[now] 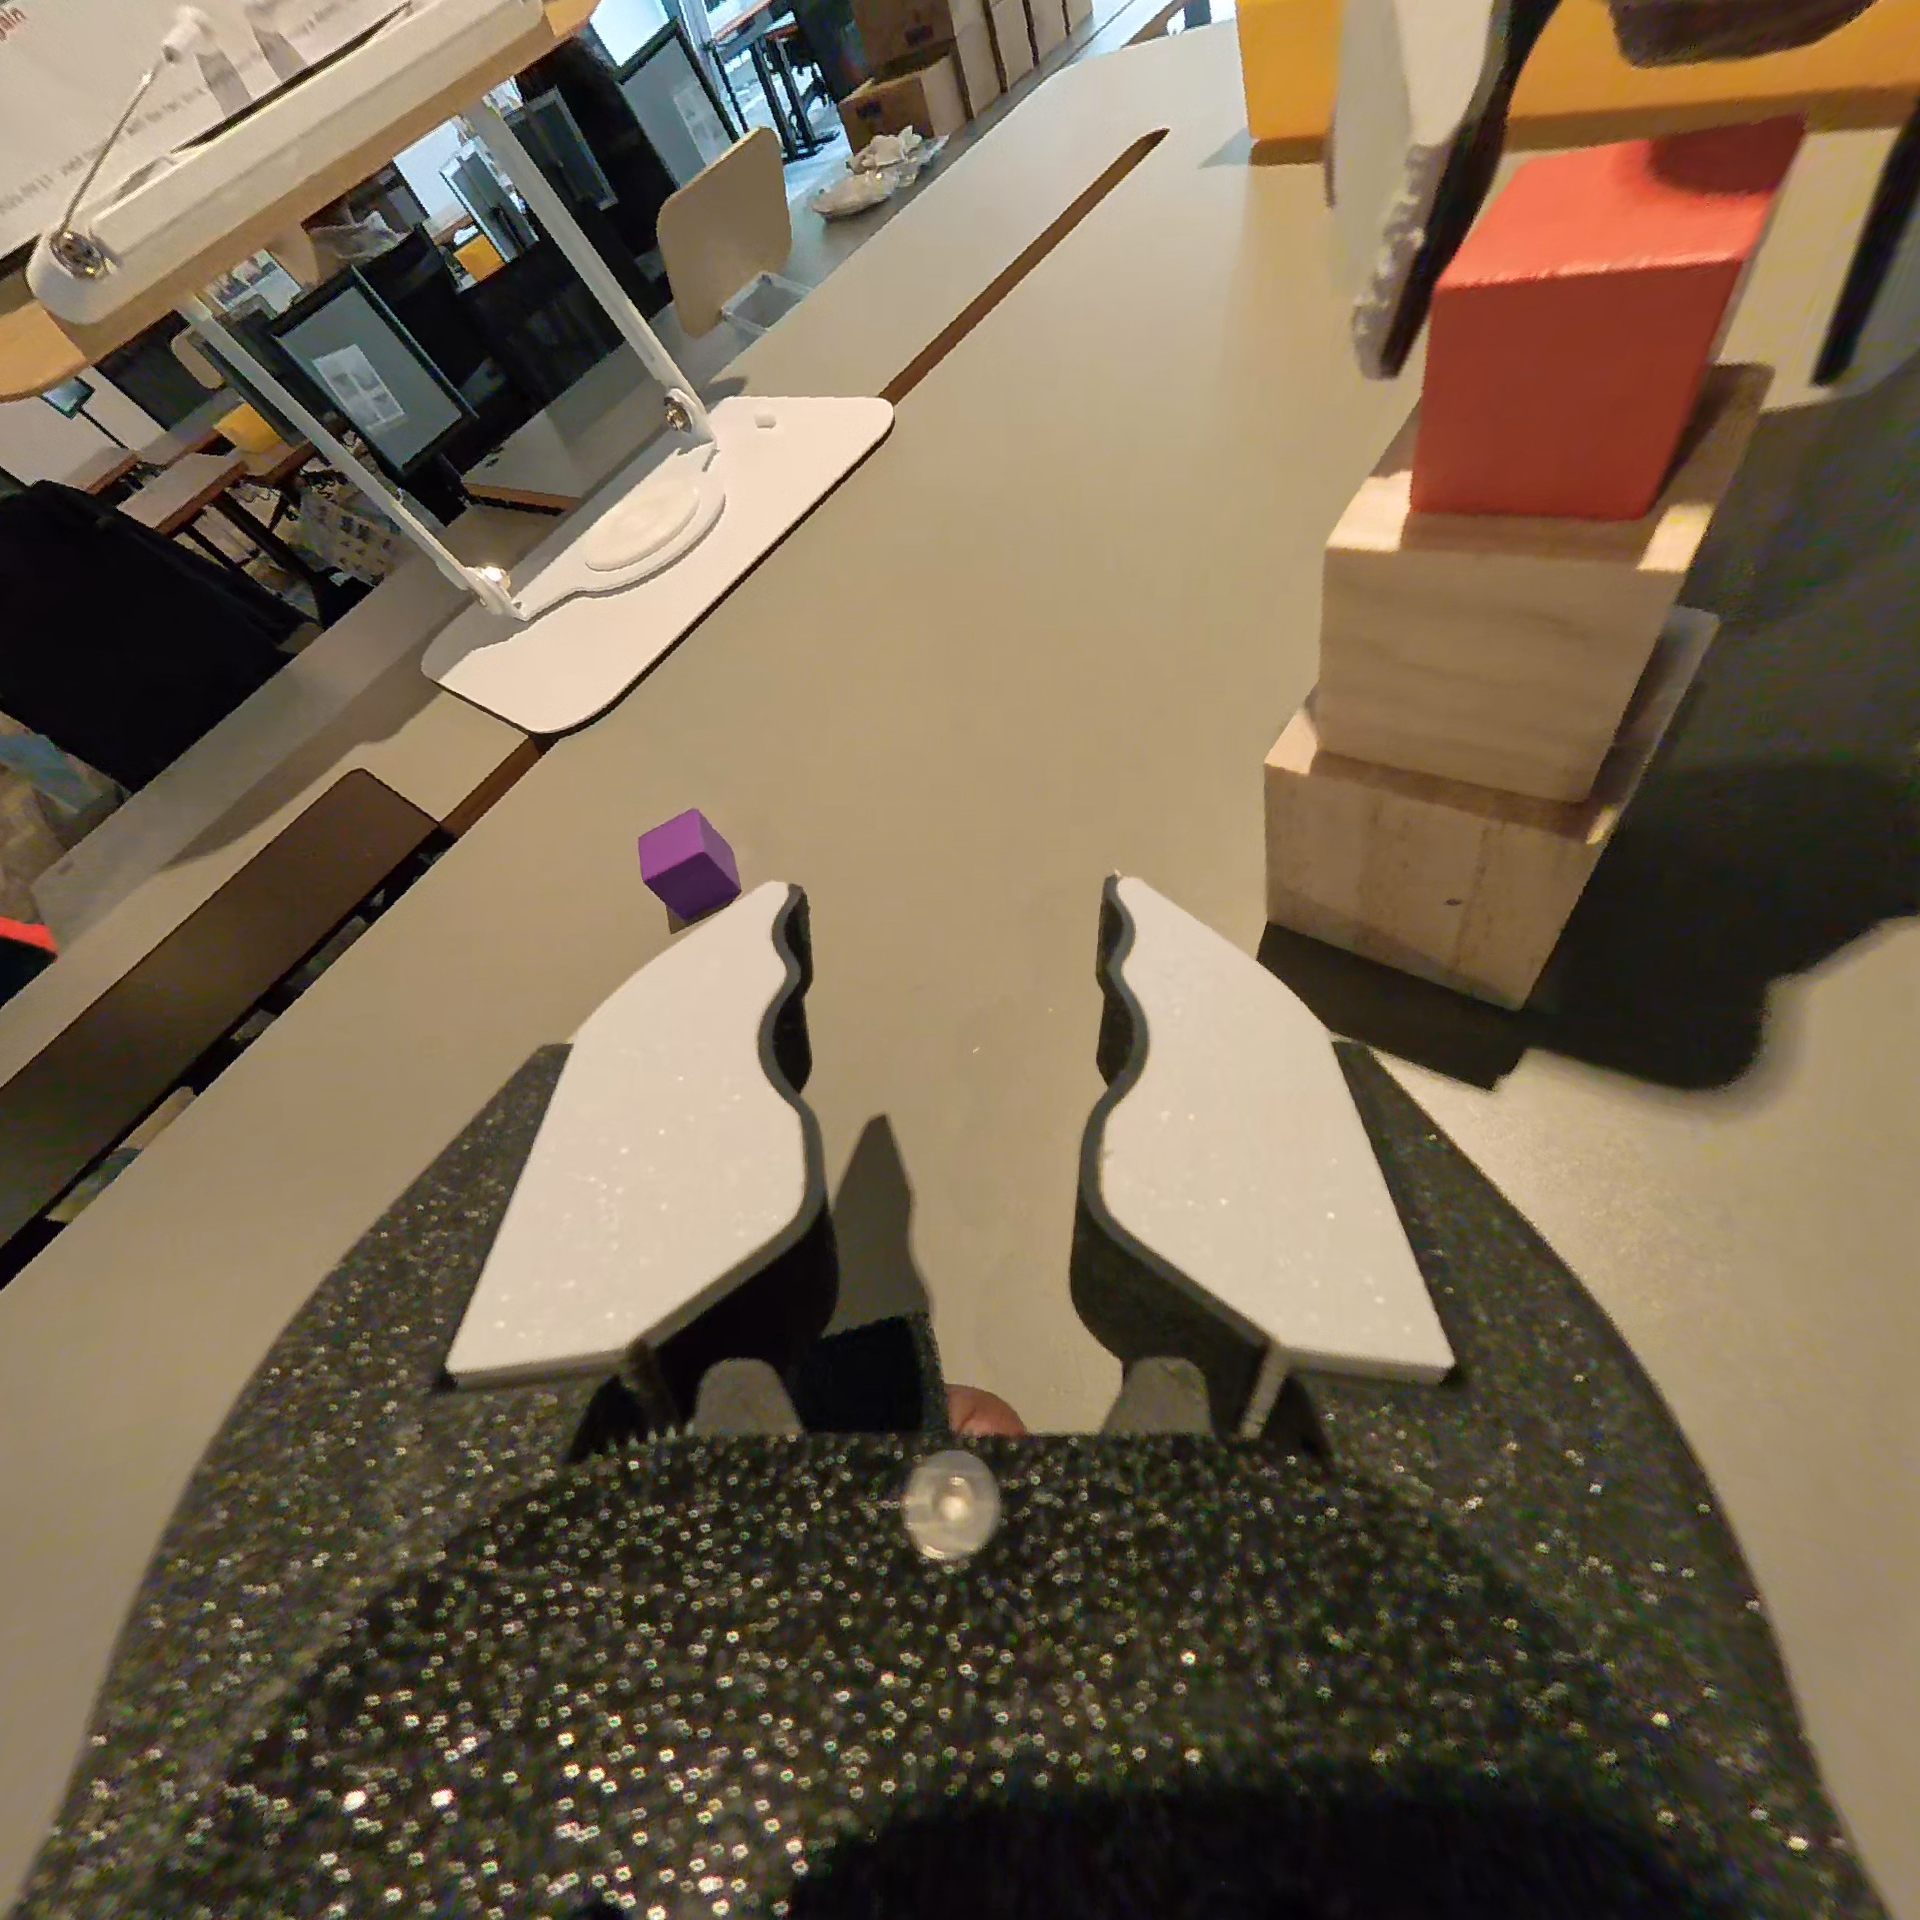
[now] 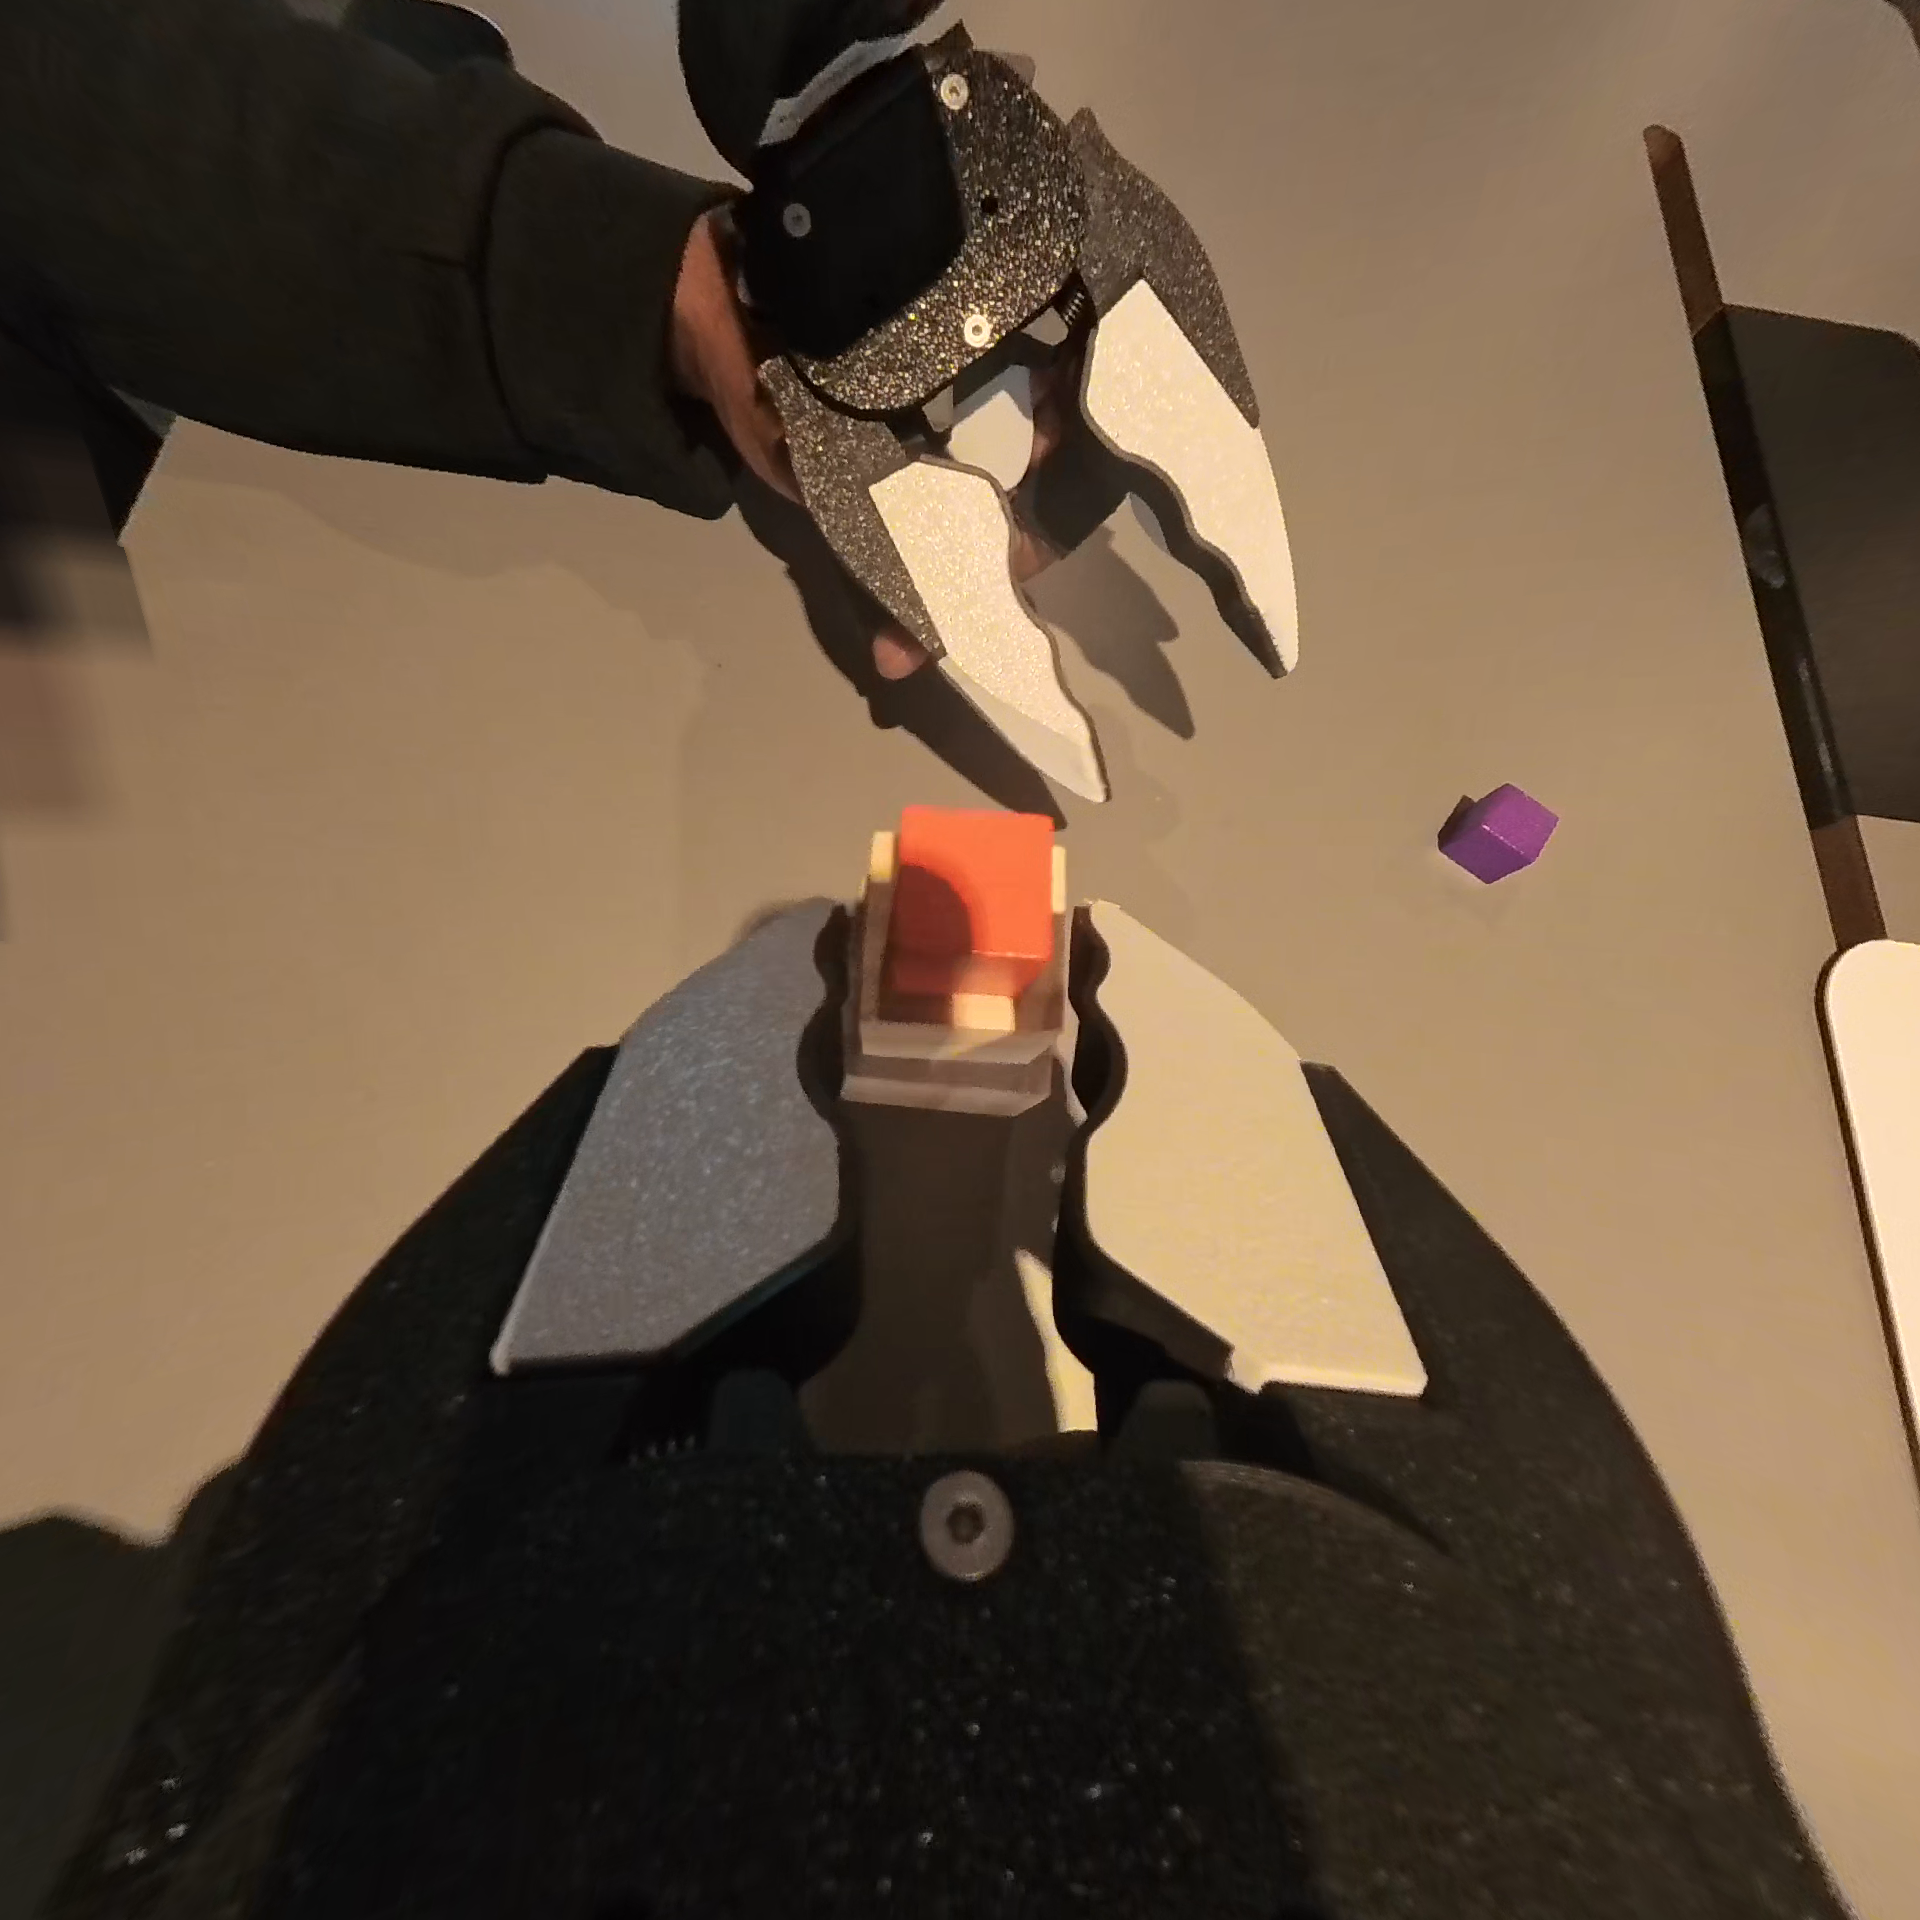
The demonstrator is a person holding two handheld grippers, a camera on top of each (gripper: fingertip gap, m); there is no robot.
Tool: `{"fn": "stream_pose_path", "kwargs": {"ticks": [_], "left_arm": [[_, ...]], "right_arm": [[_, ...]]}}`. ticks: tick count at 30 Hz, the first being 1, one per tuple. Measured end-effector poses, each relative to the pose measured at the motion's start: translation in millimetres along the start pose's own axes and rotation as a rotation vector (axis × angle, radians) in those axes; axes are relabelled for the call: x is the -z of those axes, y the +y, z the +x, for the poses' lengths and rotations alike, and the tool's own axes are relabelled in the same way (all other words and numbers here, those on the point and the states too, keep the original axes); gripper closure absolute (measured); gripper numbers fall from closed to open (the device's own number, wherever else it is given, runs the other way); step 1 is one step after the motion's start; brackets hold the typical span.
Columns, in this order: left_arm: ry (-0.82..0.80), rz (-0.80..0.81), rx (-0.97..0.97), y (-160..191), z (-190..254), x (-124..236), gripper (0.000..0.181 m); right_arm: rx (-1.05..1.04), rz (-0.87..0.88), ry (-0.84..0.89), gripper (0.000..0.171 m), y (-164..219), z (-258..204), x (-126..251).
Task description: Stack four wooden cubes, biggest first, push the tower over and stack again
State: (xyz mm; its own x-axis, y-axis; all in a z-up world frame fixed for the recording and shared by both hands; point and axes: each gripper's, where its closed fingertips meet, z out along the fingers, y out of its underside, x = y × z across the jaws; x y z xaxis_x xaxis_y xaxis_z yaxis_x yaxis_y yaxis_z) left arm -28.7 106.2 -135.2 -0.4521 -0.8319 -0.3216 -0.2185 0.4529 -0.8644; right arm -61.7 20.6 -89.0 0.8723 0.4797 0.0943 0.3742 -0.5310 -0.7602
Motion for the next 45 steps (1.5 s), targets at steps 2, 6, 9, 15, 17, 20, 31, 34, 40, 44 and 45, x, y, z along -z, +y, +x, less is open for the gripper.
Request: {"fn": "stream_pose_path", "kwargs": {"ticks": [2, 6, 9, 15, 17, 20, 31, 34, 40, 44, 45], "left_arm": [[0.002, 0.006, 0.006, -1, 0, 1, 0.129], [0.010, 0.033, 0.045, -3, -4, 4, 0.128], [0.007, 0.066, 0.127, -5, -14, 8, 0.128], [0.023, 0.104, 0.281, -5, -29, 11, 0.128], [0.028, 0.104, 0.291, -5, -30, 11, 0.128], [0.035, 0.088, 0.273, -4, -27, 9, 0.129], [0.033, 0.073, 0.257, -3, -25, 7, 0.129], [0.031, 0.068, 0.247, -2, -24, 6, 0.129], [0.032, 0.063, 0.238, -2, -23, 6, 0.129], [0.034, 0.064, 0.240, -2, -23, 6, 0.129], [0.034, 0.064, 0.239, -2, -23, 6, 0.129]], "right_arm": [[-0.014, 0.012, -0.003, 0.128, 1, -5, 4], [-0.085, 0.110, -0.007, 0.121, 7, -24, 19], [-0.161, 0.223, 0.016, 0.121, 20, -33, 31], [-0.292, 0.499, 0.209, 0.124, 30, -21, 46], [-0.279, 0.574, 0.337, 0.124, 19, -20, 45], [-0.219, 0.522, 0.449, 0.122, 5, -21, 30], [-0.218, 0.476, 0.444, 0.129, -5, -3, 16], [-0.195, 0.468, 0.412, 0.136, -7, -3, 13], [-0.127, 0.424, 0.284, 0.144, -7, -5, 8], [-0.096, 0.401, 0.168, 0.144, -6, -4, 9], [-0.091, 0.393, 0.146, 0.144, -6, -3, 10]]}}
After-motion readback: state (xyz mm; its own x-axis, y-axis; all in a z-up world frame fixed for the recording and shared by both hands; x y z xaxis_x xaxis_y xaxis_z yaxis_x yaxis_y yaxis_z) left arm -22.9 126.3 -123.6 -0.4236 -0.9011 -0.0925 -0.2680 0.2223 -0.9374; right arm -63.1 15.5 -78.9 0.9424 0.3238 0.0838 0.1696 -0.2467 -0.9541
